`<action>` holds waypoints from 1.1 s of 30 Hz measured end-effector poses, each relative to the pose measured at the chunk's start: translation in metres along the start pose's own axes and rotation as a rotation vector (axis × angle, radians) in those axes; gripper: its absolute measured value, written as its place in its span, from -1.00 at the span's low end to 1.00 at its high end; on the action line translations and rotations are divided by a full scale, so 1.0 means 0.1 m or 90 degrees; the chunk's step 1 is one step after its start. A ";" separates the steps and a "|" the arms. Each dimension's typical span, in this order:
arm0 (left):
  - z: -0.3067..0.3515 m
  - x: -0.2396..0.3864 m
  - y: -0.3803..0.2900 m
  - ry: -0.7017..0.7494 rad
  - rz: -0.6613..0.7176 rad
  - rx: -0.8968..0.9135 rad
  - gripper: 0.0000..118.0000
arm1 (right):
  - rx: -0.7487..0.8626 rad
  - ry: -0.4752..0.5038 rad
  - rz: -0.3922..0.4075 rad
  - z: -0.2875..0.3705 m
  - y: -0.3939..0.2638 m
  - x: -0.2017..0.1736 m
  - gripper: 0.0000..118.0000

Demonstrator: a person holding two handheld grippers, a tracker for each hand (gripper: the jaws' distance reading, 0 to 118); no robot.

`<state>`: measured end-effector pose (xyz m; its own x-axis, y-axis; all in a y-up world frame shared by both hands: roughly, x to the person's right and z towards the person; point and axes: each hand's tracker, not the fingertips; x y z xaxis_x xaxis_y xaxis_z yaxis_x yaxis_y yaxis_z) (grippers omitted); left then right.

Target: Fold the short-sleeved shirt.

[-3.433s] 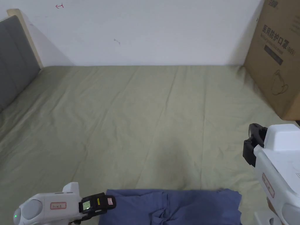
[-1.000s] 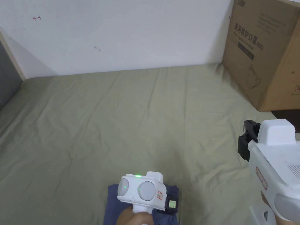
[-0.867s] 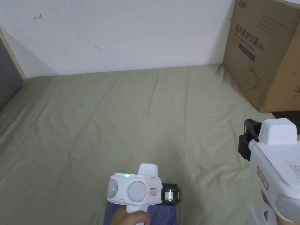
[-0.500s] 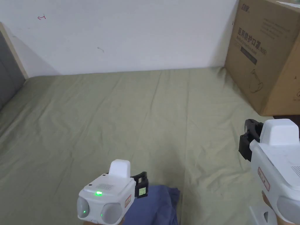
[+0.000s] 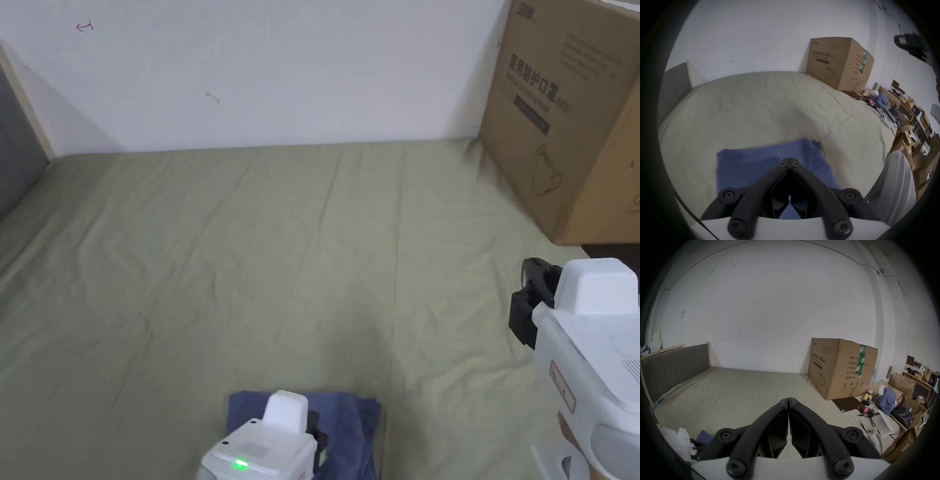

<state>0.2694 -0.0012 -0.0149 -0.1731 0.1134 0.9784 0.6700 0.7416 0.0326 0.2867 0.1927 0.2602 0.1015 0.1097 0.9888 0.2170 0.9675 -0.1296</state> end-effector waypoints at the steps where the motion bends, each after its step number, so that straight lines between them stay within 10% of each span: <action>1: -0.04 0.06 -0.02 -0.012 -0.012 -0.004 -1.00 | -0.002 -0.001 0.000 0.00 -0.01 0.01 -0.99; 17: -0.55 0.38 -0.23 -0.042 0.005 -0.097 -1.00 | -0.028 -0.018 -0.002 -0.06 -0.12 0.12 -0.99; 33: 1.23 -0.21 1.28 0.080 -0.018 0.299 -1.00 | 0.054 0.026 -0.015 0.23 0.34 -0.21 -0.99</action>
<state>0.2705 0.1723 -0.0568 -0.0784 0.0301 0.9965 0.2629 0.9648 -0.0084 0.2697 0.2289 0.2366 0.1366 0.0785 0.9875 0.1365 0.9859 -0.0972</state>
